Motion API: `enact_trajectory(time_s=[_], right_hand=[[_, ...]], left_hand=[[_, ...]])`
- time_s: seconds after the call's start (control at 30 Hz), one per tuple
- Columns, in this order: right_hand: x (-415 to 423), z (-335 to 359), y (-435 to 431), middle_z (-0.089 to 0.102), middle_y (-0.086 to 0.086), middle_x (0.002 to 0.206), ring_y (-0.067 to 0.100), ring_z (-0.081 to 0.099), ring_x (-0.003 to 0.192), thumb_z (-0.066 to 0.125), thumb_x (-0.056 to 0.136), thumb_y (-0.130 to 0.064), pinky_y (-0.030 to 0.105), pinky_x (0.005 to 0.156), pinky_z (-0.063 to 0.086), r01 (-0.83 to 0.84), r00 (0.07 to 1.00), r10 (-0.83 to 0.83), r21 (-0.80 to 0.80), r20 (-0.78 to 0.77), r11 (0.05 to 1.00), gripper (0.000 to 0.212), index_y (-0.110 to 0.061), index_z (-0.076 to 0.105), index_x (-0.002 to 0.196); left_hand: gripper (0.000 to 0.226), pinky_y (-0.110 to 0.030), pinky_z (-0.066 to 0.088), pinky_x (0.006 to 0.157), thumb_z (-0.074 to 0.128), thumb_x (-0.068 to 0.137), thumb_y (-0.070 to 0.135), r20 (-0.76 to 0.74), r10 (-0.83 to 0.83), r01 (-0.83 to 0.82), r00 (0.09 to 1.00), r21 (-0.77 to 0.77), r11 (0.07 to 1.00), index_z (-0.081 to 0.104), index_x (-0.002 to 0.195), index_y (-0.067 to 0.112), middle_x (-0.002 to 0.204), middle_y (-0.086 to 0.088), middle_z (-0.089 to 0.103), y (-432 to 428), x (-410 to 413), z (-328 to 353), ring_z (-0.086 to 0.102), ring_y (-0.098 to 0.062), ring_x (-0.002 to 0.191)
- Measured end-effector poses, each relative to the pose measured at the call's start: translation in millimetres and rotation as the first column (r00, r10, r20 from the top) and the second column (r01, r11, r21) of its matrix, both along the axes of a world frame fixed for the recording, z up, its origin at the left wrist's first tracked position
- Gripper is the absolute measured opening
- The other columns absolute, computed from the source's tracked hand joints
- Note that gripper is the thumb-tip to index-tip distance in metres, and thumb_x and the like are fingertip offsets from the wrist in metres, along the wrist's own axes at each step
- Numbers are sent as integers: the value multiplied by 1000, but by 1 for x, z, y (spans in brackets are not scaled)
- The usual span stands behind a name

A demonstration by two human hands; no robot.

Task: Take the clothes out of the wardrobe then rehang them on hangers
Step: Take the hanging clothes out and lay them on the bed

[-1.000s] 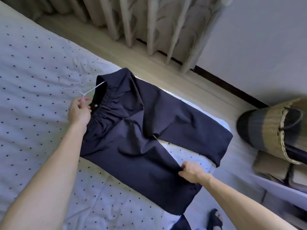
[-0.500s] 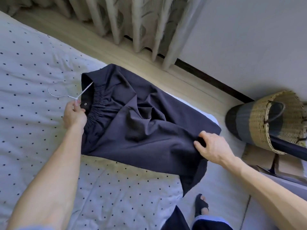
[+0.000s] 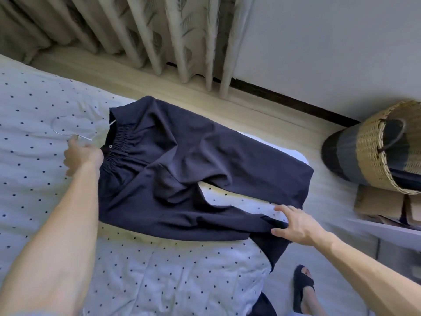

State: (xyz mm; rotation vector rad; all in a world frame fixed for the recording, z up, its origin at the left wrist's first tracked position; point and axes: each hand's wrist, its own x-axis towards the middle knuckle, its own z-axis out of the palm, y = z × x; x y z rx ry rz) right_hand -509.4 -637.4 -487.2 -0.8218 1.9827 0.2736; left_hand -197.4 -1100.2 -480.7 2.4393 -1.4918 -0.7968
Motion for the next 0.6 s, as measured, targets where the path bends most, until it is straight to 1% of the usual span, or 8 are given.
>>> enact_trajectory(time_s=[0.07, 0.13, 0.2, 0.27, 0.33, 0.47, 0.53, 0.6], right_hand=[[-1, -3, 2, 46, -4, 144, 22, 47, 128, 69, 80, -55, 33, 101, 42, 32, 999, -33, 22, 28, 999, 78, -30, 38, 146], [4, -10, 4, 45, -6, 146, 21, 46, 128, 72, 78, -51, 32, 98, 43, 21, 1000, -21, 11, 21, 1000, 76, -30, 40, 144], [13, -20, 5, 42, -5, 149, 23, 44, 131, 72, 80, -43, 33, 99, 44, 6, 1000, -6, -6, -21, 1000, 71, -27, 42, 142], [22, -30, 6, 39, 2, 149, 27, 44, 129, 71, 82, -36, 35, 98, 45, 5, 998, -6, -18, -64, 1000, 64, -21, 45, 138], [29, -38, 8, 35, 6, 147, 32, 43, 126, 68, 85, -34, 37, 97, 45, -22, 994, 22, -4, -111, 1000, 53, -15, 48, 130], [29, -37, 19, 45, 5, 131, 32, 47, 120, 61, 86, -35, 37, 89, 48, -10, 996, 15, 62, -93, 998, 30, -16, 52, 108], [20, -31, 28, 56, 8, 115, 30, 53, 104, 56, 85, -34, 35, 77, 45, 58, 998, -53, 134, -43, 989, 21, -20, 45, 96], [8, -24, 40, 62, 8, 111, 29, 53, 98, 51, 90, -41, 34, 75, 40, 25, 997, -10, 182, -82, 983, 20, -23, 48, 99]], left_hand=[[63, -52, 26, 115, 51, 96, 27, 78, -61, 55, 995, 75, 996, 26, 153, 19, 155, -15, 31, 25, -16, -1, 29, -35, 142], [72, -52, 25, 116, 53, 94, 30, 58, -159, 154, 986, 85, 984, 20, 156, 15, 159, -15, 23, 73, -40, -5, 24, -37, 144], [72, -50, 27, 115, 57, 94, 27, -9, -374, 374, 928, 56, 926, 23, 156, 13, 159, -16, 23, 135, -64, -13, 26, -38, 143], [67, -49, 31, 114, 62, 91, 22, -32, -628, 628, 778, -13, 778, 35, 152, 13, 156, -19, 29, 199, -82, -20, 32, -38, 140], [61, -47, 34, 112, 64, 87, 21, -25, -824, 819, 566, -96, 566, 47, 145, 14, 154, -18, 36, 253, -96, -28, 37, -35, 139], [51, -48, 24, 118, 56, 93, 28, -4, -994, 994, 109, -12, 109, 48, 144, 27, 162, -7, 25, 314, -112, -50, 24, -25, 149], [40, -43, 19, 118, 52, 97, 23, 31, -999, 995, -19, 99, -16, 51, 136, 29, 156, -3, 32, 317, -118, -58, 27, -23, 146], [23, -35, 26, 107, 48, 100, 23, 75, -996, 987, -54, 153, -42, 58, 119, 30, 131, 2, 51, 306, -123, -62, 45, -22, 127]])
